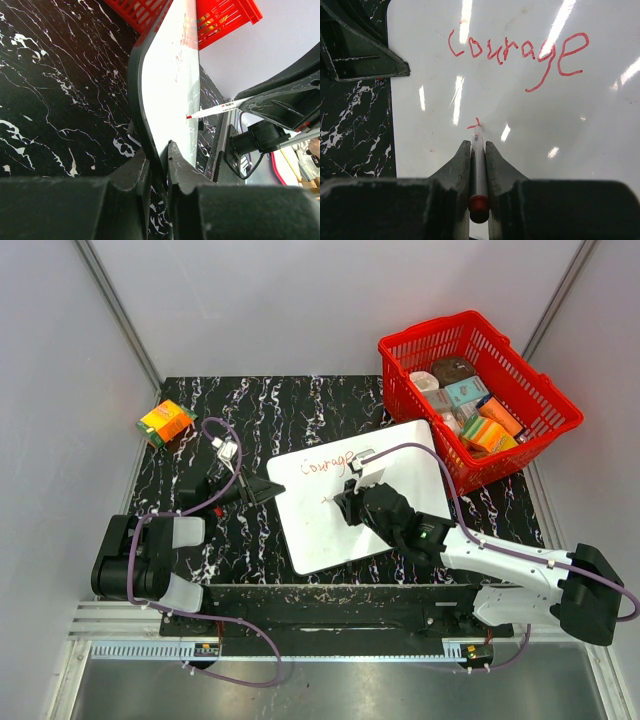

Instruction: Write a sentence on the whiteboard

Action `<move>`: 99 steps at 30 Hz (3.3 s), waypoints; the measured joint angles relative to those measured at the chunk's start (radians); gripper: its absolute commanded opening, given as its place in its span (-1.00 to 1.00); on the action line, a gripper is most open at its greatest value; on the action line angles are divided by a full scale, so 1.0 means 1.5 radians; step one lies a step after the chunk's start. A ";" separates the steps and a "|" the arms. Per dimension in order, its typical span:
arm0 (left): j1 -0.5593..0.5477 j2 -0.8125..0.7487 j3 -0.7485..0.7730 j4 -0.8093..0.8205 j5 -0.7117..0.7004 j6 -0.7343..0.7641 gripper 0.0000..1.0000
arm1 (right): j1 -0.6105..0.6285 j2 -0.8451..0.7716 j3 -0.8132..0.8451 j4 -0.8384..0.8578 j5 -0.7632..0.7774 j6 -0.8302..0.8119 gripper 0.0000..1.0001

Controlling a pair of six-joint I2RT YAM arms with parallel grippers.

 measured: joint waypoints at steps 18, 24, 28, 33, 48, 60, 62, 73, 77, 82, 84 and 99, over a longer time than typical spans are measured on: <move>-0.001 0.000 0.004 -0.010 -0.001 0.004 -1.00 | 0.000 -0.017 -0.016 -0.024 -0.029 0.009 -1.00; -0.004 0.000 0.008 -0.019 -0.002 0.009 -1.00 | 0.000 -0.028 -0.024 -0.035 -0.032 0.012 -1.00; -0.004 0.000 0.009 -0.022 -0.003 0.012 -1.00 | 0.000 -0.035 -0.030 -0.039 -0.032 0.014 -1.00; -0.006 -0.002 0.009 -0.023 -0.004 0.013 -1.00 | 0.000 -0.039 -0.030 -0.046 -0.022 0.014 -1.00; -0.007 -0.004 0.010 -0.029 -0.005 0.019 -1.00 | 0.001 -0.076 -0.028 -0.054 0.021 0.006 -1.00; -0.011 -0.004 0.013 -0.033 -0.006 0.023 -1.00 | -0.004 -0.040 -0.007 -0.036 0.037 -0.005 -1.00; -0.012 -0.004 0.013 -0.033 -0.006 0.023 -1.00 | -0.007 -0.033 -0.007 -0.034 0.037 -0.005 -1.00; -0.012 -0.008 0.013 -0.040 -0.008 0.028 -1.00 | -0.010 -0.027 -0.007 -0.030 0.019 -0.004 -1.00; -0.012 -0.008 0.013 -0.040 -0.008 0.028 -1.00 | -0.010 -0.027 -0.007 -0.033 0.006 0.000 -1.00; -0.012 -0.008 0.013 -0.040 -0.008 0.029 -1.00 | -0.010 -0.031 -0.010 -0.040 -0.001 0.002 -1.00; -0.012 -0.008 0.013 -0.040 -0.008 0.029 -1.00 | -0.010 -0.035 -0.013 -0.040 -0.003 0.002 -1.00; -0.012 -0.008 0.016 -0.050 -0.008 0.033 -1.00 | -0.010 -0.054 -0.031 -0.060 -0.010 0.008 -1.00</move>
